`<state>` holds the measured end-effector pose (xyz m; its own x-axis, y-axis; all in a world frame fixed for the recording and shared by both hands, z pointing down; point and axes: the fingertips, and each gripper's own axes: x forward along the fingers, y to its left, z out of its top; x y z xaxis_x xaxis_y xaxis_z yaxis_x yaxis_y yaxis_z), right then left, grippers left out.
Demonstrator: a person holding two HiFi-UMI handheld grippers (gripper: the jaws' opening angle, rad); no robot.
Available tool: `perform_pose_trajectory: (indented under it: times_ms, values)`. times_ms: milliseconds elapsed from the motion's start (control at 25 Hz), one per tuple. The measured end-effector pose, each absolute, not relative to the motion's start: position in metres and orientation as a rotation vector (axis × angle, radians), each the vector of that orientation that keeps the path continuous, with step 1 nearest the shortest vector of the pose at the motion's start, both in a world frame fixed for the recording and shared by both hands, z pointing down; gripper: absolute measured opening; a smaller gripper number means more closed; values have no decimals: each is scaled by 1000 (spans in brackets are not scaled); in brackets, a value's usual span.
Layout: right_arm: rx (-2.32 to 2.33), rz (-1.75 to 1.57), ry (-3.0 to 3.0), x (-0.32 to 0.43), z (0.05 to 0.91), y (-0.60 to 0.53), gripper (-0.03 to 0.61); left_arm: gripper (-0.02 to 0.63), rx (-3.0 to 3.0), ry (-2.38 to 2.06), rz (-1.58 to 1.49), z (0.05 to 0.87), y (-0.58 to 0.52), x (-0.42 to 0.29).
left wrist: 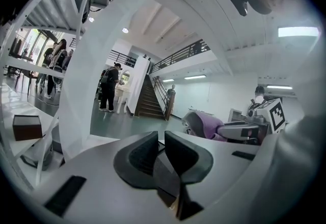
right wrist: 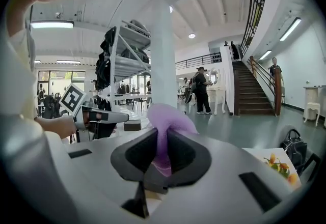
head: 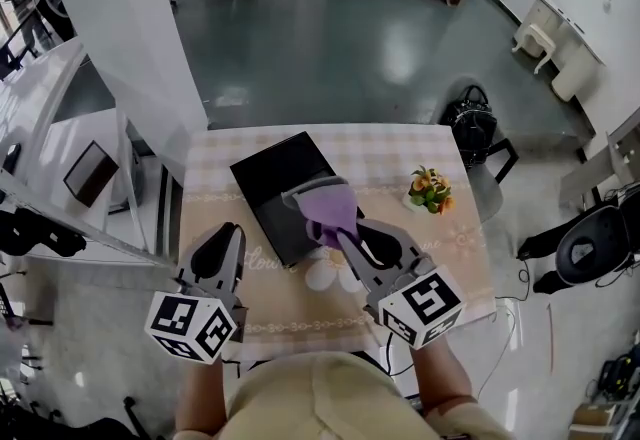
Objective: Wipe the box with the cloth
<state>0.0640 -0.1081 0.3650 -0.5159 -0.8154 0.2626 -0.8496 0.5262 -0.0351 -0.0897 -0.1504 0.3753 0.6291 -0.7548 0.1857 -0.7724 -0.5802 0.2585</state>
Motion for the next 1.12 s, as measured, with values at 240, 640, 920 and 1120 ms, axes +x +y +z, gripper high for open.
perform_pose_trajectory:
  times_ms: [240,640,920,1120]
  values:
    - [1456,243,-2552,68,366,-107,66,52,2530,-1236,88,380,-147,-92]
    - [1495,286,-2532,79,370,-106,67,52,2522,-1212,90,387,-145,-92]
    - [1503,281,-2519,86,373,-106,67,52,2524,-1204,83,387,-143,-93]
    - [1512,283,-2527,91,370,-106,67,52,2510,-1213,74,387,-143,-94]
